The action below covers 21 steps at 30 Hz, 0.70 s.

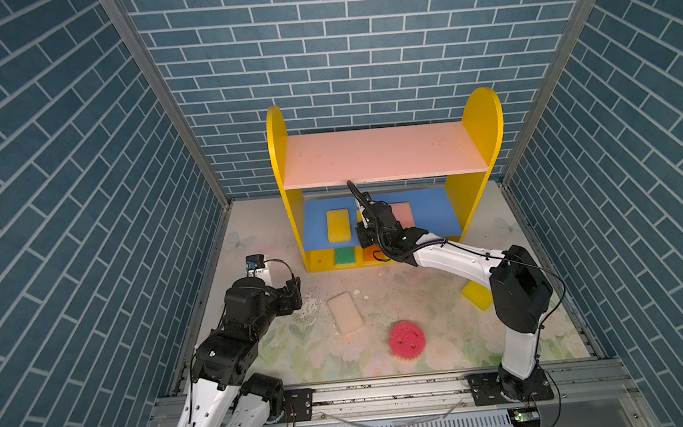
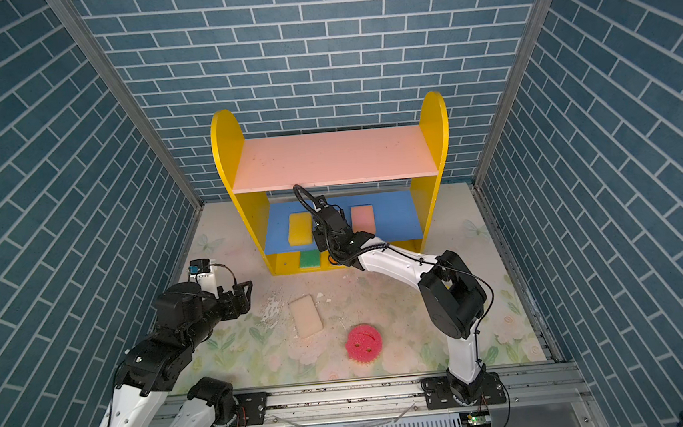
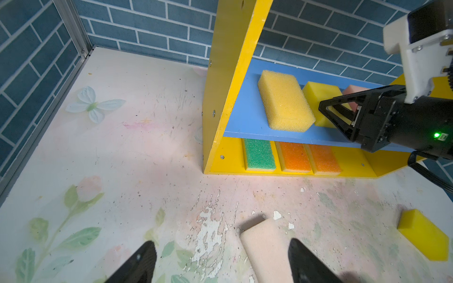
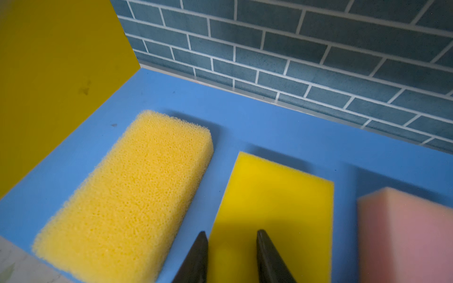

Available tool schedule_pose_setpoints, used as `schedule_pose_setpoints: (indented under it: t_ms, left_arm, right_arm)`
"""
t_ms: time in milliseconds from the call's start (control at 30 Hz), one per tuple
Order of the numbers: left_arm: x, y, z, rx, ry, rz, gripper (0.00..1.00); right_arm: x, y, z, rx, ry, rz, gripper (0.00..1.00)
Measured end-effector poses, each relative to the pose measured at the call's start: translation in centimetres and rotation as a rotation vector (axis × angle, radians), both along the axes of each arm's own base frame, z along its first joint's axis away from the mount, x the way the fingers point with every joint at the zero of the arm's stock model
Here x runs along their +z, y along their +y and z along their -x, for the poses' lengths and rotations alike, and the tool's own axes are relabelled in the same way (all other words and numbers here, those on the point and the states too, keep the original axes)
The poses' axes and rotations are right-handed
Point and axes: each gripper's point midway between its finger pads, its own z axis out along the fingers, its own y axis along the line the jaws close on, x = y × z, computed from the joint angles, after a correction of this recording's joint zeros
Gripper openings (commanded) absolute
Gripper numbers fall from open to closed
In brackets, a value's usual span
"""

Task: Place and organize the cleaning sponges onto the shelf
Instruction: 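Grasp the bright yellow sponge on the blue shelf with the right gripper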

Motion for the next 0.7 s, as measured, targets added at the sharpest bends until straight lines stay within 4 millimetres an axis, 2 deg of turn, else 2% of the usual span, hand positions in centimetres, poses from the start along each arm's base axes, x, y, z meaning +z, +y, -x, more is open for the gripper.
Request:
schedule_pose_setpoints:
  t_ms: [67,200,533,700]
  left_arm:
    - [0.01,0.00,-0.03,0.000,0.000,0.000,0.86]
    - [-0.10,-0.02,-0.10,0.000,0.004,-0.002,0.86]
    - [-0.04,-0.01,-0.04,0.000,0.002,-0.001,0.86]
    - [0.28,0.04,0.12,0.000,-0.012,0.005,0.86]
  right_arm:
    - [0.10,0.08,-0.04,0.001,0.004,0.002,0.21]
    - [-0.03,0.09,0.07,0.003,0.014,0.002,0.01]
    - [-0.13,-0.06,0.21,-0.004,0.027,-0.001,0.00]
    - [0.55,-0.80,0.86,-0.011,0.044,0.005,0.00]
